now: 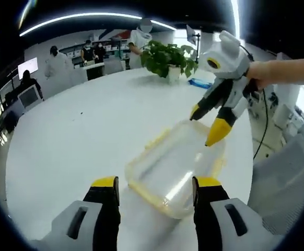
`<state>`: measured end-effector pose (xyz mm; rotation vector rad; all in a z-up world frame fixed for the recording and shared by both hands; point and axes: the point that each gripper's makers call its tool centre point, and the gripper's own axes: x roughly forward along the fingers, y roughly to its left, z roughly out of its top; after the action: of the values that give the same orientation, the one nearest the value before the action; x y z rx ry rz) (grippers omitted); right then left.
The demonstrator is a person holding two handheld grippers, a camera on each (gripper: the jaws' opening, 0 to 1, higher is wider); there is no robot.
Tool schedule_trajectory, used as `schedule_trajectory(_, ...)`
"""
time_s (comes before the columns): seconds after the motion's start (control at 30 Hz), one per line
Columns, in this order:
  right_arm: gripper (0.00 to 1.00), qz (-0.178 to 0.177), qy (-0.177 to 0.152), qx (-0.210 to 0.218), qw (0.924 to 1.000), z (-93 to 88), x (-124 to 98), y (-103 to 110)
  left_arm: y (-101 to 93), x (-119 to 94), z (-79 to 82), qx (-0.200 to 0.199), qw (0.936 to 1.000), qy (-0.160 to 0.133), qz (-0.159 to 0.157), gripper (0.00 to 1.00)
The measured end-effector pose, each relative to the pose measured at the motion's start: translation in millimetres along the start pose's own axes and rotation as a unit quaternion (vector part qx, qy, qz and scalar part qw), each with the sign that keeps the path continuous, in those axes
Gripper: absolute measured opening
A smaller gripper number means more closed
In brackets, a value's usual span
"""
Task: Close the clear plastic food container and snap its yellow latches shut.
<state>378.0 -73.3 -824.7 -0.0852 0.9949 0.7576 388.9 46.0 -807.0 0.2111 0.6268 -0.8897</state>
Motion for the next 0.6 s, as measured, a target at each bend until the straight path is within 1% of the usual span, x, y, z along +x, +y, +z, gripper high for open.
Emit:
schedule_trajectory(0.17, 0.56, -0.014, -0.009, 0.018, 0.9997, -1.7, -2, 0, 4.1, 0, -3.1, -0.043, 0.9991, -0.006, 0.004, 0.53)
schedule_trajectory(0.23, 0.56, -0.016, -0.009, 0.037, 0.9991, -3.3, -2, 0, 3.4, 0, -5.0, -0.063, 0.9980, -0.004, 0.000, 0.53)
schedule_trajectory(0.27, 0.56, -0.017, -0.004, 0.067, 0.9976, -6.0, -2, 0, 4.4, 0, -6.5, -0.071, 0.9975, -0.004, 0.000, 0.53)
schedule_trajectory(0.3, 0.56, -0.017, -0.001, 0.077, 0.9969, -6.8, -2, 1, 4.6, 0, -7.5, -0.079, 0.9969, -0.004, 0.000, 0.53)
schedule_trajectory(0.33, 0.56, -0.015, -0.004, 0.070, 0.9974, -5.9, -1, 0, 4.7, 0, -8.2, -0.083, 0.9965, -0.003, 0.001, 0.53)
schedule_trajectory(0.43, 0.53, -0.010, -0.005, 0.079, 0.9968, -5.4, 1, 5, 7.4, -1, -9.0, -0.081, 0.9966, -0.002, 0.016, 0.55)
schedule_trajectory(0.47, 0.52, -0.008, -0.005, 0.079, 0.9969, -4.6, 2, 7, 7.0, -1, -9.0, -0.082, 0.9965, -0.001, 0.016, 0.55)
schedule_trajectory(0.5, 0.51, -0.004, -0.007, 0.075, 0.9972, -2.8, 4, 12, 6.0, -1, -9.6, -0.092, 0.9957, 0.000, 0.014, 0.54)
schedule_trajectory(0.53, 0.52, -0.010, -0.006, 0.076, 0.9971, -2.3, 5, 13, 6.1, -1, -10.0, -0.100, 0.9950, -0.001, 0.013, 0.52)
schedule_trajectory(0.6, 0.52, -0.011, -0.006, 0.068, 0.9976, 0.3, 7, 14, 8.6, -3, -9.3, -0.108, 0.9940, -0.006, 0.020, 0.45)
